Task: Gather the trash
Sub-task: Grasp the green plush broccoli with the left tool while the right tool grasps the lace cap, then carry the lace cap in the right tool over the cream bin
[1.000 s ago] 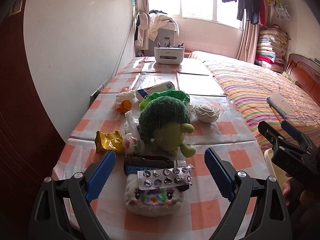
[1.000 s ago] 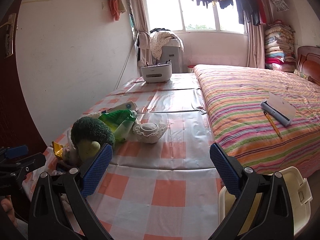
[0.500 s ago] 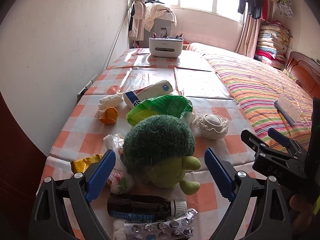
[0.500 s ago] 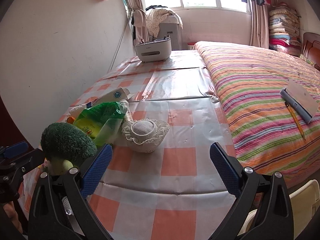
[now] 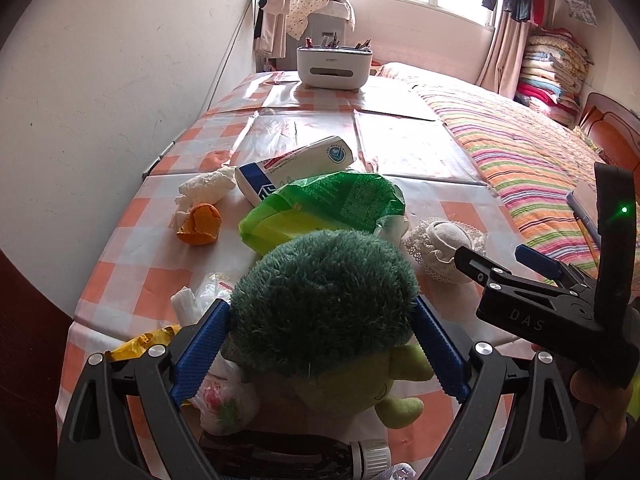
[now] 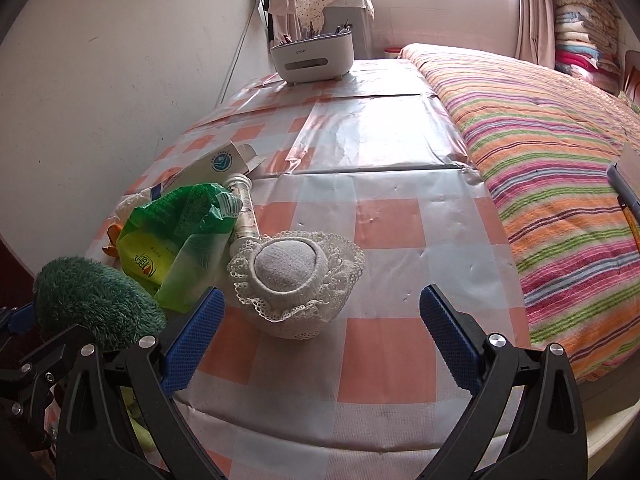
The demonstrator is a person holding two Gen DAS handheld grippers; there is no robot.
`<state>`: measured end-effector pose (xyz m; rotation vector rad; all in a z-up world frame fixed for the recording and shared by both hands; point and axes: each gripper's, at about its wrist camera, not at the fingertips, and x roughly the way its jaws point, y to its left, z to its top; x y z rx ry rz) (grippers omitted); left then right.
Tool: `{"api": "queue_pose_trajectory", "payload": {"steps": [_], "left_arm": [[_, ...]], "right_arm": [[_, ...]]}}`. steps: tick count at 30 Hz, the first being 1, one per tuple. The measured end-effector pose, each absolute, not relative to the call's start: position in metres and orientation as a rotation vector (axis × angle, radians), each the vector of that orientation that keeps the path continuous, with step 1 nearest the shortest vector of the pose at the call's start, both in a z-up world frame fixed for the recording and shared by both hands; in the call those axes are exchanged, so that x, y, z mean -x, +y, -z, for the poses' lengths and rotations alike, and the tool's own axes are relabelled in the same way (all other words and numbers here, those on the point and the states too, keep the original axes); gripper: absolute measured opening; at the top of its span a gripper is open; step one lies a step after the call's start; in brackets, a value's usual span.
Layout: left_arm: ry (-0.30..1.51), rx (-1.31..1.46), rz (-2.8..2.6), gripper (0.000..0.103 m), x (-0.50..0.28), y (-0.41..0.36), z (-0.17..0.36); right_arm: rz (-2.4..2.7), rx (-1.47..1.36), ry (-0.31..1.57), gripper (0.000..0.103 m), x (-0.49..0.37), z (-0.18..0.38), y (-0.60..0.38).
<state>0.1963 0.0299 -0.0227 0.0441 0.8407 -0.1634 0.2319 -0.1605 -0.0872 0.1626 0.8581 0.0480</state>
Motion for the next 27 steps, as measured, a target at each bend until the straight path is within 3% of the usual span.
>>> {"api": "queue_pose_trajectory", "payload": {"steps": [13,14,15,17,27], "left_arm": [[0.799,-0.101,0.176,0.085,-0.197,0.019,0.028],[0.797,-0.101,0.177,0.084,-0.197,0.019,0.028],[0.793,-0.1,0.177,0.082,-0.196,0.019,0.028],[0.79,-0.093,0.177,0.08,-0.195,0.021,0.028],[0.759,-0.096,0.183,0.068,-0.187,0.022,0.027]], "right_arm": [[-0.109,-0.105,0.921,0.096,-0.258,0.105,-0.145],[-0.112,-0.099,0.928,0.089,-0.259,0.107,-0.144],[-0.112,-0.092,0.938,0.07,-0.26,0.109,-0.143],[-0.131,-0.095,0.965,0.05,-0.261,0.114,-0.141],[-0.131,-0.076,0.921,0.043,-0.244,0.106,-0.135]]}}
